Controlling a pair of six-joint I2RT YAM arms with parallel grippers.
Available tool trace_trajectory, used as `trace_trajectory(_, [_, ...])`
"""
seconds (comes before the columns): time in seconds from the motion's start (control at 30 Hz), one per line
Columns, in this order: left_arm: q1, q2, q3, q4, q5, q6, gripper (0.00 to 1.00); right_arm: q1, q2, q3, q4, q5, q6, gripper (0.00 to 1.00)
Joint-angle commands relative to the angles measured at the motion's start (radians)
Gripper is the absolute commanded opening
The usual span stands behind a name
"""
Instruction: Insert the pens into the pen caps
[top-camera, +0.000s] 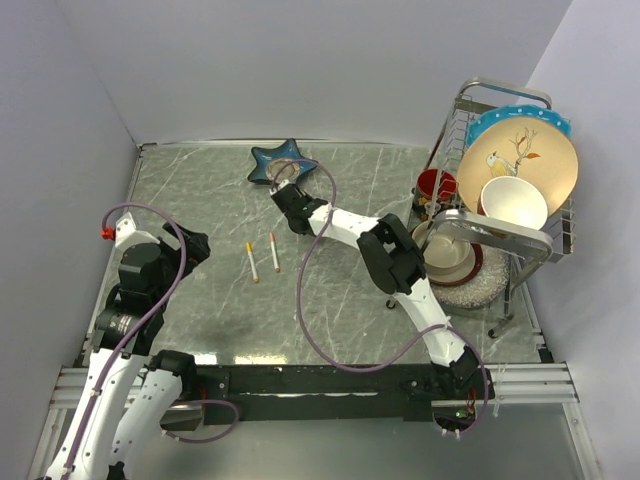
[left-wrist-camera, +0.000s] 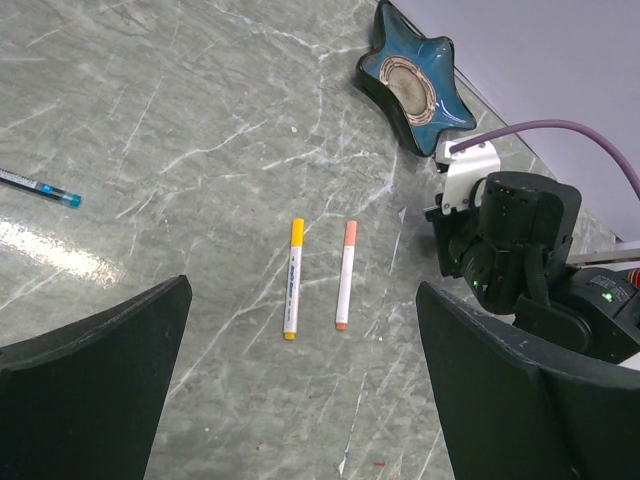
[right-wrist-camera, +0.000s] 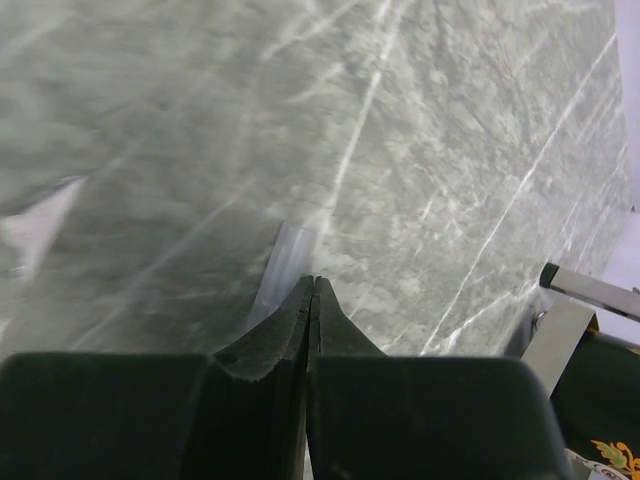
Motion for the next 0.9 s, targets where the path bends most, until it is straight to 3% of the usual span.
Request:
trace_trajectory(0.0, [0.002, -0.01, -0.002, 0.028, -0.008, 0.012, 0.99, 0.02, -0.044, 0.001, 0.011, -0.024, 0.006, 0.02])
trace_trajectory(0.27, [0.0, -0.014, -0.002, 0.03, -0.012, 0.009, 0.99, 0.02, -0.061, 0.062, -0.053, 0.059, 0.122, 0.06])
trace_trajectory(0.63, [0.002, -0.016, -0.002, 0.031, -0.012, 0.009, 0.99, 0.021, -0.064, 0.234, -0.2, 0.065, 0.43, 0.2])
trace_trajectory(0.87, [0.003, -0.007, -0.002, 0.031, -0.01, 0.011, 0.99, 0.009, 0.0, 0.347, -0.307, -0.001, 0.616, 0.35])
